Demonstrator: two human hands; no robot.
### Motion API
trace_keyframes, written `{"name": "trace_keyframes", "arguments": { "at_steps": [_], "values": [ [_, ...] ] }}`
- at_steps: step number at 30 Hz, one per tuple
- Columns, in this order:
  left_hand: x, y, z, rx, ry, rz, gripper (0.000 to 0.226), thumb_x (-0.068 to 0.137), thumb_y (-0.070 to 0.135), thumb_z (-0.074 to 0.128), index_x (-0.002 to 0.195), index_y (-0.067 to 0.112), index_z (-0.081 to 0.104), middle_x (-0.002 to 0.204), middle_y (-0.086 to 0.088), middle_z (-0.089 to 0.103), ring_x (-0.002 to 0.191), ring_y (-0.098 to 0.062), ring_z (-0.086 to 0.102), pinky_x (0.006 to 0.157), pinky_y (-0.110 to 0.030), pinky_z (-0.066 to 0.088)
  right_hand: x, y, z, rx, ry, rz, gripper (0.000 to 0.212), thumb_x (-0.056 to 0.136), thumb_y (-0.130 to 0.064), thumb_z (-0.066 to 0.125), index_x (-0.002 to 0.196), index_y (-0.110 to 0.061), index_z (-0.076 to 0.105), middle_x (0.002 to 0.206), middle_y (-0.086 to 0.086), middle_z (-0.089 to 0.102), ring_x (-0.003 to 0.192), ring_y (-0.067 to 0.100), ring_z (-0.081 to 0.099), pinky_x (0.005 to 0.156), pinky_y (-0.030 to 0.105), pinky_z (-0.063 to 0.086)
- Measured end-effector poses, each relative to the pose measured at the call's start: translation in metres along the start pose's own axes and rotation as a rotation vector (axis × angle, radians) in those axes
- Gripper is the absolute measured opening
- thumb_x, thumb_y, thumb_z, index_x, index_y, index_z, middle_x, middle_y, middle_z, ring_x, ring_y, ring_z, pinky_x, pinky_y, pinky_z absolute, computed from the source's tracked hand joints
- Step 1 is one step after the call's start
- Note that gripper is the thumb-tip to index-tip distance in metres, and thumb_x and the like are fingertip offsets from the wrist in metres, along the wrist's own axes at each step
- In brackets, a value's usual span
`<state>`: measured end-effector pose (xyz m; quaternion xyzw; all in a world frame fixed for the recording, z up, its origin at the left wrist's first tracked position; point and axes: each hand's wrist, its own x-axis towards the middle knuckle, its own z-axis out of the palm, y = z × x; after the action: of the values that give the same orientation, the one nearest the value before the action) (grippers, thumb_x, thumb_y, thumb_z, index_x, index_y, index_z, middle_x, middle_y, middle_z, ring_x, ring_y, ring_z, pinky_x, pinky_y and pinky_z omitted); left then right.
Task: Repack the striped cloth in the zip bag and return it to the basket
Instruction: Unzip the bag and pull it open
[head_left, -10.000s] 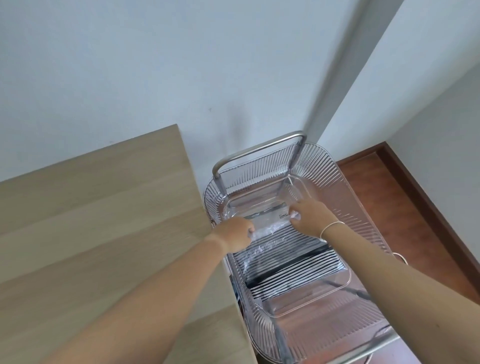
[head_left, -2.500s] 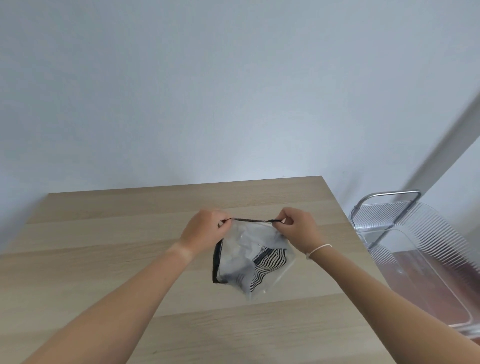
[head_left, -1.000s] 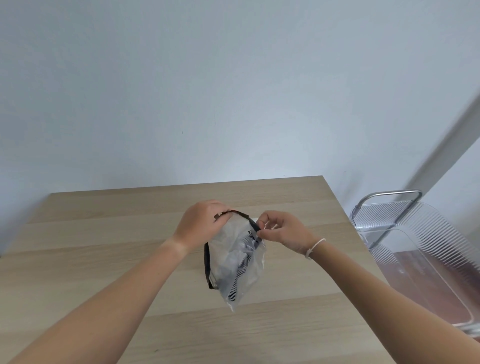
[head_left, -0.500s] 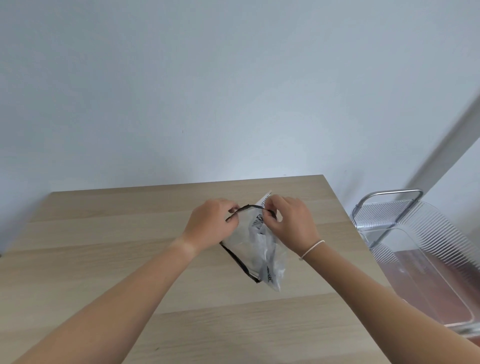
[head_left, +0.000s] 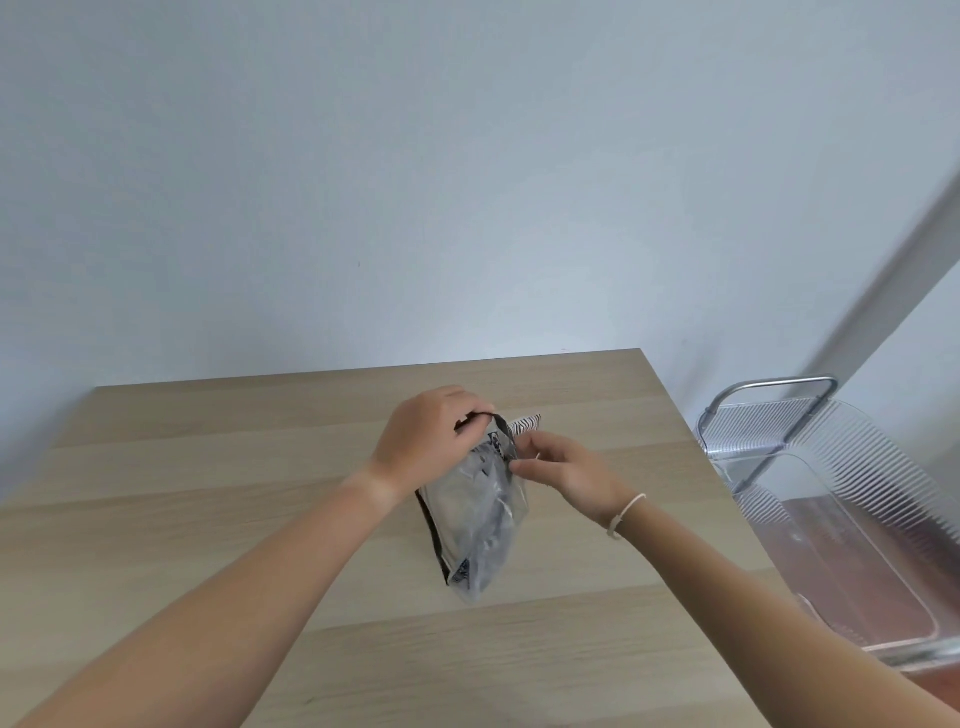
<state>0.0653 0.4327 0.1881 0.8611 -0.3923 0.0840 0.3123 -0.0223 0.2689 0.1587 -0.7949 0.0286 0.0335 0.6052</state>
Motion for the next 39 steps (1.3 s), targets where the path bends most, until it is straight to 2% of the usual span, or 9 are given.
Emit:
{"name": "trace_keyframes", "arguments": {
  "at_steps": [3, 7, 10, 15, 21, 27, 34, 36, 39],
  "values": [
    [0.0, 0.0, -0.003, 0.007, -0.003, 0.002, 0.013, 0.086, 0.02, 0.059, 0.09, 0.016, 0.071, 0.083, 0.003, 0.069, 0.072, -0.01, 0.056, 0.061, -0.023, 0.038, 0.001, -0.003, 0.001, 0.189, 0.015, 0.022, 0.007, 0.068, -0.025, 0.052, 0.072, -0.02, 0.056, 0.065, -0.006, 0.047, 0.061, 0.01, 0.04, 0.057, 0.023, 0.031],
    [0.002, -0.004, -0.007, 0.039, -0.023, -0.001, 0.014, 0.087, 0.023, 0.058, 0.083, 0.014, 0.067, 0.076, 0.0, 0.065, 0.068, -0.018, 0.057, 0.059, -0.031, 0.044, 0.005, -0.009, -0.005, 0.287, 0.001, 0.026, 0.007, 0.071, -0.022, 0.052, 0.071, -0.014, 0.053, 0.071, 0.004, 0.048, 0.072, 0.021, 0.041, 0.066, 0.033, 0.032],
    [0.002, -0.008, -0.009, 0.042, -0.015, -0.006, 0.013, 0.087, 0.023, 0.058, 0.083, 0.015, 0.068, 0.075, 0.001, 0.065, 0.066, -0.017, 0.056, 0.058, -0.03, 0.043, 0.008, -0.01, -0.013, 0.223, -0.003, 0.022, 0.009, 0.082, -0.009, 0.059, 0.075, -0.014, 0.056, 0.071, 0.001, 0.056, 0.066, 0.015, 0.051, 0.063, 0.023, 0.041],
    [-0.001, -0.011, -0.008, 0.068, -0.034, 0.005, 0.012, 0.086, 0.022, 0.059, 0.086, 0.017, 0.07, 0.078, 0.004, 0.067, 0.062, -0.014, 0.056, 0.056, -0.027, 0.043, 0.011, -0.015, -0.02, -0.261, 0.101, -0.039, 0.023, 0.077, -0.012, 0.067, 0.068, -0.021, 0.048, 0.065, -0.009, 0.051, 0.049, -0.004, 0.043, 0.051, 0.009, 0.034],
    [-0.005, -0.006, 0.001, 0.079, -0.083, -0.035, 0.008, 0.084, 0.02, 0.055, 0.08, 0.017, 0.062, 0.071, 0.007, 0.058, 0.061, -0.019, 0.055, 0.051, -0.025, 0.032, 0.013, -0.018, -0.016, -0.881, 0.476, -0.131, 0.028, 0.076, -0.026, 0.063, 0.066, -0.021, 0.037, 0.057, -0.009, 0.039, 0.062, 0.02, 0.041, 0.066, 0.032, 0.027],
    [-0.003, -0.003, 0.0, 0.022, -0.05, -0.089, 0.009, 0.082, 0.017, 0.055, 0.074, 0.013, 0.057, 0.071, 0.001, 0.06, 0.064, -0.021, 0.054, 0.056, -0.033, 0.043, 0.011, -0.011, -0.021, -0.547, 0.262, -0.022, 0.031, 0.074, -0.032, 0.067, 0.059, -0.023, 0.04, 0.057, -0.008, 0.046, 0.055, 0.014, 0.042, 0.056, 0.029, 0.032],
    [-0.006, -0.007, -0.003, -0.012, -0.067, -0.085, 0.013, 0.084, 0.015, 0.054, 0.077, 0.006, 0.059, 0.076, -0.006, 0.064, 0.069, -0.025, 0.057, 0.062, -0.04, 0.049, 0.008, -0.001, -0.031, -0.212, -0.106, 0.188, 0.016, 0.079, -0.022, 0.067, 0.069, -0.02, 0.056, 0.07, -0.006, 0.062, 0.071, 0.011, 0.056, 0.077, 0.027, 0.043],
    [-0.006, -0.008, -0.002, -0.015, -0.06, -0.08, 0.013, 0.083, 0.015, 0.053, 0.075, 0.006, 0.058, 0.074, -0.005, 0.063, 0.067, -0.024, 0.057, 0.061, -0.041, 0.049, 0.006, 0.005, -0.029, -0.276, -0.092, 0.194, 0.023, 0.079, -0.029, 0.068, 0.063, -0.02, 0.053, 0.065, -0.005, 0.059, 0.066, 0.013, 0.051, 0.07, 0.029, 0.04],
    [-0.007, -0.011, 0.001, -0.007, -0.081, -0.084, 0.011, 0.083, 0.015, 0.053, 0.075, 0.01, 0.058, 0.073, -0.002, 0.063, 0.065, -0.021, 0.055, 0.06, -0.04, 0.048, 0.003, 0.009, -0.028, -0.506, 0.213, 0.077, 0.038, 0.078, -0.033, 0.066, 0.054, -0.024, 0.038, 0.051, -0.008, 0.045, 0.05, 0.012, 0.038, 0.055, 0.027, 0.032]
  ]
}}
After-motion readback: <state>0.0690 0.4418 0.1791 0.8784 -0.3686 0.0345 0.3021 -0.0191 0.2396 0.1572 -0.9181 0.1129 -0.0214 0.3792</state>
